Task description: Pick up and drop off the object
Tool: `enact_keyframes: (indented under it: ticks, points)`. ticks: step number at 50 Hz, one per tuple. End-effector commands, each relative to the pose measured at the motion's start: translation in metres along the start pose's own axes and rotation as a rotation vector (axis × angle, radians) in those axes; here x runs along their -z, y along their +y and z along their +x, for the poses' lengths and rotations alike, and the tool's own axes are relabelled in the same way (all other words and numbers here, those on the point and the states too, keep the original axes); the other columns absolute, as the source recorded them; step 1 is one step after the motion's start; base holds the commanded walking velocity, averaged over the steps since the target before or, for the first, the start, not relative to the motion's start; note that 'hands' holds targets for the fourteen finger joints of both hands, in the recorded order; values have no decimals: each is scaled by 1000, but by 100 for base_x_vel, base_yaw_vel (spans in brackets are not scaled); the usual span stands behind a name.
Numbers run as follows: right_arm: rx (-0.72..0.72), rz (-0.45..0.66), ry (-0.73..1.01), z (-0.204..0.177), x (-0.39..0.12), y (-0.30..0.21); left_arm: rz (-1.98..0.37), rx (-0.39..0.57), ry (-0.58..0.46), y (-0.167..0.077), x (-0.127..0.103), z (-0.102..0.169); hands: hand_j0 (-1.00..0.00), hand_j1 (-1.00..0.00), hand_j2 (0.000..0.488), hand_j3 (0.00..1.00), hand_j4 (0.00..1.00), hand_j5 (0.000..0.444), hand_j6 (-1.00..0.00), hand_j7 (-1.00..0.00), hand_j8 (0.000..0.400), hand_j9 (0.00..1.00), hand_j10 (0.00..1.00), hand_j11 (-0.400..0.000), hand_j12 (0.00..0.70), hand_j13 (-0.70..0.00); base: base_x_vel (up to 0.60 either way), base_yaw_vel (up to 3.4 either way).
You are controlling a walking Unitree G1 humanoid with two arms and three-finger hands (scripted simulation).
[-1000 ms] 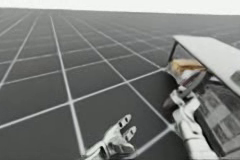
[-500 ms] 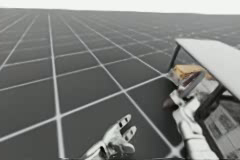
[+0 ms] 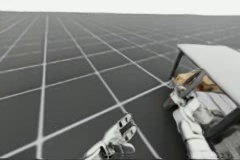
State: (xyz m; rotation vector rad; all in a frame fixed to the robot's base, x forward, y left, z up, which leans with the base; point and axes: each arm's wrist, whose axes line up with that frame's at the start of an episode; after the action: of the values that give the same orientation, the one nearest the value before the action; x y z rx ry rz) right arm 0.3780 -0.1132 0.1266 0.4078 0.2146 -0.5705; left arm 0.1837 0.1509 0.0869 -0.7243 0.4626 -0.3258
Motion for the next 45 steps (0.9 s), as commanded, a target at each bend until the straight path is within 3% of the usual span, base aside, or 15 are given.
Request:
enact_keyframes:
  ticks: [1,23,45]
  points:
    - [4,21,-28,3,-8,-4,13,7,5,-4,-1,2,0,0,0,1000,1000,0,0,0,0,1000,1000,-400,0,-700,55,10]
    - [4,21,-28,3,-8,-4,13,7,5,-4,-1,2,0,0,0,1000,1000,0,0,0,0,1000,1000,-400,0,-700,51,8]
    - [4,21,-28,3,-8,-4,13,7,5,-4,-1,2,0,0,0,1000,1000,0,0,0,0,1000,1000,-400,0,-700,33,7]
